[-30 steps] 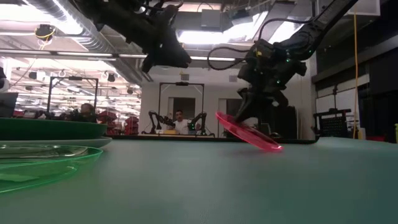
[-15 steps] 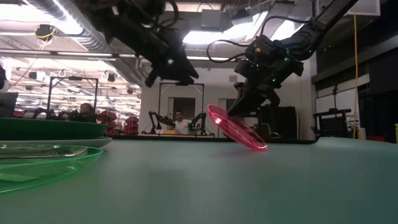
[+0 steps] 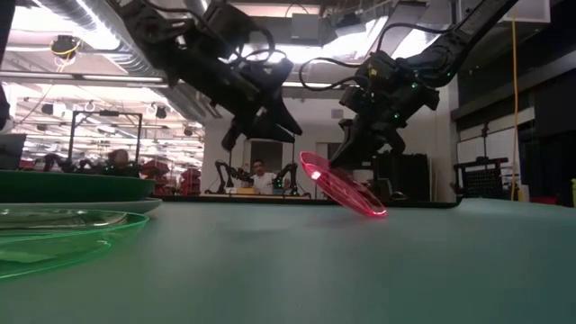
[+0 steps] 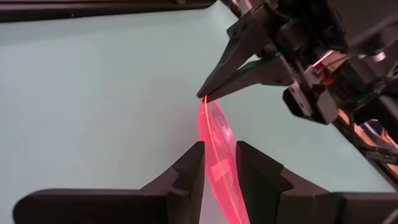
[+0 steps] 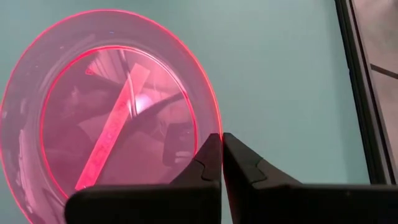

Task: Stack plastic plates
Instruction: Stack the light pink plate on top of the light green plate

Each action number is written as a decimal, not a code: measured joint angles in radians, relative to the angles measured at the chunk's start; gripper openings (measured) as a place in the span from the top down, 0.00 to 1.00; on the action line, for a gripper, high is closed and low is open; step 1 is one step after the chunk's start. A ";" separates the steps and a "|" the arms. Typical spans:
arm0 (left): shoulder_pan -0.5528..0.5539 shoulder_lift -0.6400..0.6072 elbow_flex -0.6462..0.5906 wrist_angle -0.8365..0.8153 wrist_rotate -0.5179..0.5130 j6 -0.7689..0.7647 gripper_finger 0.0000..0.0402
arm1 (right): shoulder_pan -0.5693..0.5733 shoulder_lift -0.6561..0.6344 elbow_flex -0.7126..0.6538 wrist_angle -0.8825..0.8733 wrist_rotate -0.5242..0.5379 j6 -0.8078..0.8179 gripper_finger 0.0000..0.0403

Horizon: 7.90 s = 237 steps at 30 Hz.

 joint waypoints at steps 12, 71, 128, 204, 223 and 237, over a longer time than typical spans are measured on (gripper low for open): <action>-0.029 0.101 0.000 0.106 -0.037 0.000 0.79 | 0.000 0.000 0.000 -0.003 0.000 0.000 1.00; -0.045 0.109 0.000 0.000 -0.090 -0.021 0.79 | 0.000 0.000 0.000 -0.004 -0.004 0.127 1.00; -0.056 0.186 0.000 0.051 -0.047 -0.067 1.00 | -0.044 -0.068 0.140 -0.228 0.036 -0.037 0.81; 0.043 -0.496 0.000 -1.642 0.331 0.533 1.00 | -0.047 -0.090 0.332 -0.543 0.311 -0.169 0.81; -0.021 -0.495 0.000 -1.571 0.411 0.506 1.00 | -0.047 -0.090 0.332 -0.543 0.311 -0.140 0.81; -0.084 -0.493 -0.001 -1.508 0.349 0.470 0.94 | -0.047 -0.090 0.332 -0.543 0.311 -0.139 0.81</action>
